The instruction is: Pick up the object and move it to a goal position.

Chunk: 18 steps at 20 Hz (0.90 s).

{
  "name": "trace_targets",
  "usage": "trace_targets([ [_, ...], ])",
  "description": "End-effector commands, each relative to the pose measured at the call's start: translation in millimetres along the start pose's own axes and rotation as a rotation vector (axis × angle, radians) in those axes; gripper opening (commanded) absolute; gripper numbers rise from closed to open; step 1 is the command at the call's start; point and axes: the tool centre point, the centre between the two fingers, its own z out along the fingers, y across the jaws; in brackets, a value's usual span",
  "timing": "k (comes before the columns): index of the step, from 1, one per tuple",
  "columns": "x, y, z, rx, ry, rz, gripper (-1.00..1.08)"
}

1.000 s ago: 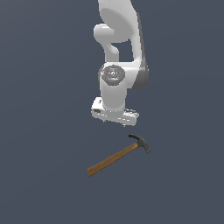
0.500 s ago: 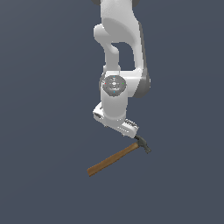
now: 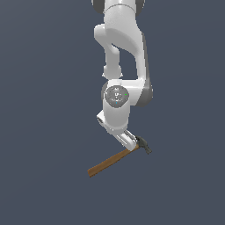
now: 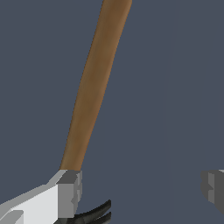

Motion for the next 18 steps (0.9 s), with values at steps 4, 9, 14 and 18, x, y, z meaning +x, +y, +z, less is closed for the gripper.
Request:
trace_targets([
  [4,9,-13,10,0.006,0.012,0.145,1.00],
  [9,16,-23,19,0.011,0.023,0.264,1.00],
  [14,20,-31,26,0.016,0.031,0.351,1.00],
  [18,22,-35,30,0.019,0.035,0.397,1.00],
])
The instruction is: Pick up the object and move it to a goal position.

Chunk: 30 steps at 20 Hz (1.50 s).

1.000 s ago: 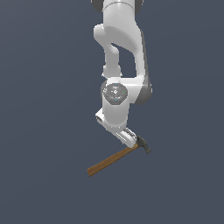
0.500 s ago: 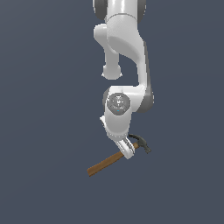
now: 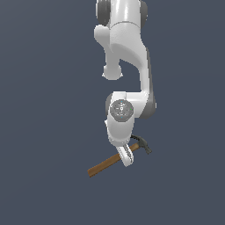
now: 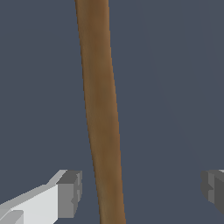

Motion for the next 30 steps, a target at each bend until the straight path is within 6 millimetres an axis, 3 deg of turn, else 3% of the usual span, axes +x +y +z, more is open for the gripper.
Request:
trace_targets([
  [1,0,-3,2,0.002,0.002,0.027,1.00],
  [11,0,-5,7,0.003,0.004,0.045,1.00],
  [20,0,-3,49,0.004,0.004,0.050,1.00],
  [26,1,-5,54,0.004,0.004,0.050,1.00],
  [27,1,-5,54,0.004,0.004,0.050,-1.00],
  [30,1,-5,54,0.004,0.004,0.050,-1.00],
])
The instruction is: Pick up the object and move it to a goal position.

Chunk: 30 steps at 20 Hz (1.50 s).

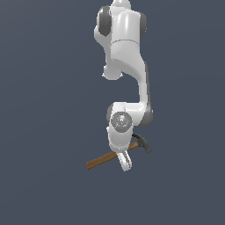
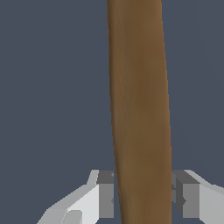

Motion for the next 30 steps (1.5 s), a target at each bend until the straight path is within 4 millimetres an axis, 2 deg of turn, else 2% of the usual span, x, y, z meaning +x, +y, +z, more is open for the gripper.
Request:
trace_targets([
  [1,0,1,2,-0.004,-0.001,0.001,-1.00],
  [9,-1,0,0,-0.002,0.000,0.000,-1.00],
  [14,-11,-4,-17,-0.002,0.000,0.000,-1.00],
  [19,-31,-13,-52,-0.002,-0.001,0.000,-1.00],
  [30,-88,-41,-155,-0.003,0.001,0.002,-1.00],
])
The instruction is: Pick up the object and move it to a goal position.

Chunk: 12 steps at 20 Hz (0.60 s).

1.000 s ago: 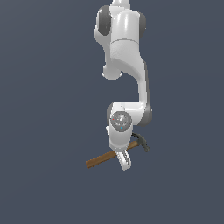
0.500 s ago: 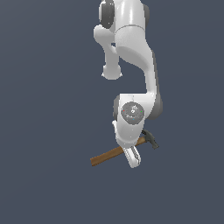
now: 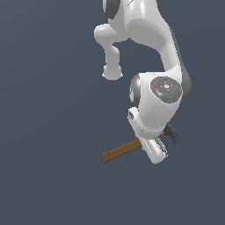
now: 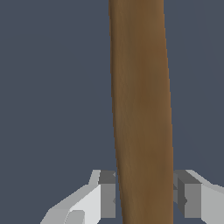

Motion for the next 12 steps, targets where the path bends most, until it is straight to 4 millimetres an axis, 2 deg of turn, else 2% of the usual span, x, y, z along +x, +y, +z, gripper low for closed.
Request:
trace_targets([
  [1,-12,-7,-25,0.003,0.001,0.001,-1.00],
  [6,-29,-17,-56,0.003,0.001,0.001,-1.00],
  [12,-38,-23,-72,0.003,0.000,0.000,-1.00],
])
